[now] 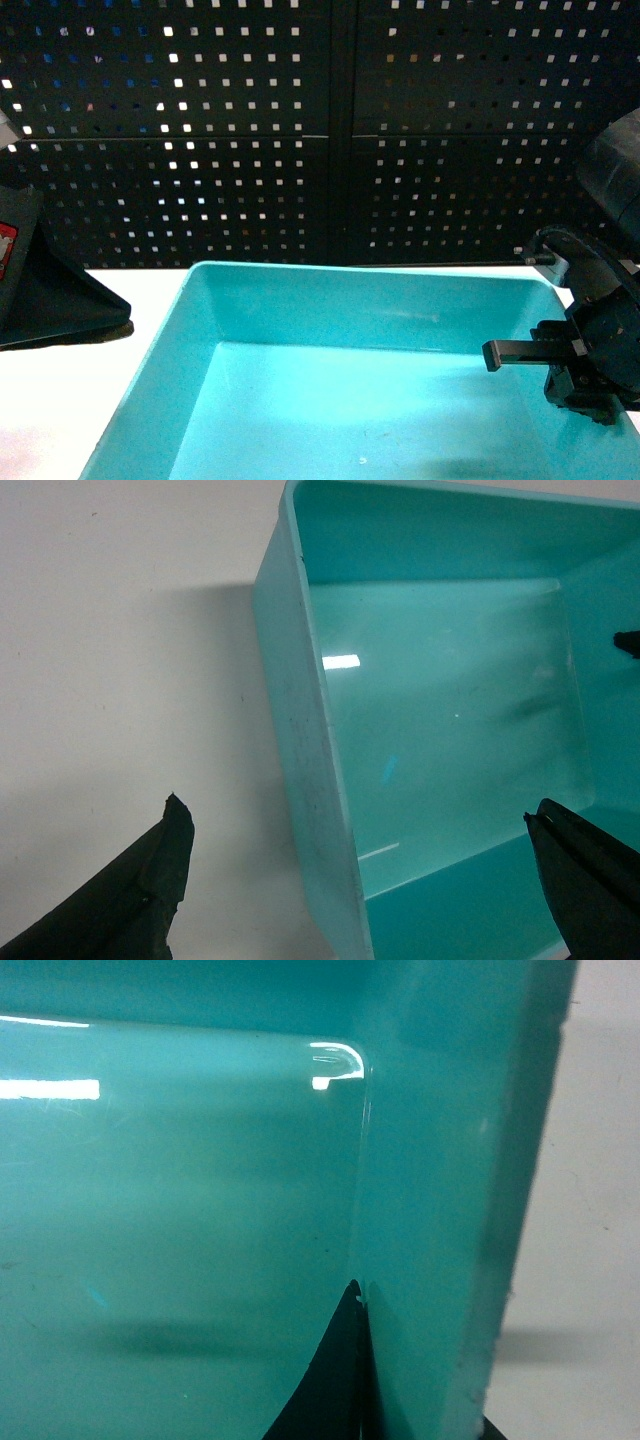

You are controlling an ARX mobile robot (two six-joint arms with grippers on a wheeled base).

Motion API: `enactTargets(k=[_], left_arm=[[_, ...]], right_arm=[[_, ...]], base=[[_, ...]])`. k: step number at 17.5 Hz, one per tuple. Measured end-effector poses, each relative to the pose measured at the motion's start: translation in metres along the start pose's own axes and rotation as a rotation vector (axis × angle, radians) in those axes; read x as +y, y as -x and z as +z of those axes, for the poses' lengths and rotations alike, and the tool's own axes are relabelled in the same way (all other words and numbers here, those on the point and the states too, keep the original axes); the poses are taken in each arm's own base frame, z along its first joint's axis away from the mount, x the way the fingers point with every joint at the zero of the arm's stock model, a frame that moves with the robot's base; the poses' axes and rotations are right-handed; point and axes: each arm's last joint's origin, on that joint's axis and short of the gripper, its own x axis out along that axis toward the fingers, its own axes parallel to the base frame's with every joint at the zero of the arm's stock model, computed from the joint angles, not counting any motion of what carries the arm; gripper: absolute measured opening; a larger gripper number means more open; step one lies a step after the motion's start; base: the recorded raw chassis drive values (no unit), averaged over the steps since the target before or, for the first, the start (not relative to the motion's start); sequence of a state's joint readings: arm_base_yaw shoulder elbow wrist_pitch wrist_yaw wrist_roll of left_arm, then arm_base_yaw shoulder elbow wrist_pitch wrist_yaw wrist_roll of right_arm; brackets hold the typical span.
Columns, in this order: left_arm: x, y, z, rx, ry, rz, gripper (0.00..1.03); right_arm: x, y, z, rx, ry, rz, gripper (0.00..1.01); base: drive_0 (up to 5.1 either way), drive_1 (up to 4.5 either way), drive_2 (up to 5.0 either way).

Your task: Stack blue boxes stably on right

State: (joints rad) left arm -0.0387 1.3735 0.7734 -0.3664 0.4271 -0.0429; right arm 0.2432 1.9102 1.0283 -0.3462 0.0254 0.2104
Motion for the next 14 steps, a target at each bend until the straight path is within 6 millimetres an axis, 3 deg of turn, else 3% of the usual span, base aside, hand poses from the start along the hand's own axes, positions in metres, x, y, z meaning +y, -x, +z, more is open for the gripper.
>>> enactTargets(k=[5, 7, 10, 14], left_arm=[[-0.003, -0.001, 0.002, 0.042, 0.011, -0.005, 0.98], [-0.015, -0.016, 0.027, 0.126, -0.001, 0.057, 0.98], [-0.026, -0.049, 0.036, 0.293, 0.017, 0.115, 0.98], [-0.038, -0.086, 0.048, 0.351, 0.031, 0.153, 0.98]], right_arm=[[0.0, 0.0, 0.0, 0.0, -0.002, 0.0, 0.02], [0.0, 0.0, 0.0, 0.0, -0.002, -0.001, 0.02], [0.0, 0.0, 0.0, 0.0, -0.002, -0.001, 0.02], [0.0, 0.0, 0.0, 0.0, -0.002, -0.001, 0.02]], base=[[0.0, 0.0, 0.0], [0.0, 0.0, 0.0], [0.0, 0.0, 0.0], [0.0, 0.0, 0.0]])
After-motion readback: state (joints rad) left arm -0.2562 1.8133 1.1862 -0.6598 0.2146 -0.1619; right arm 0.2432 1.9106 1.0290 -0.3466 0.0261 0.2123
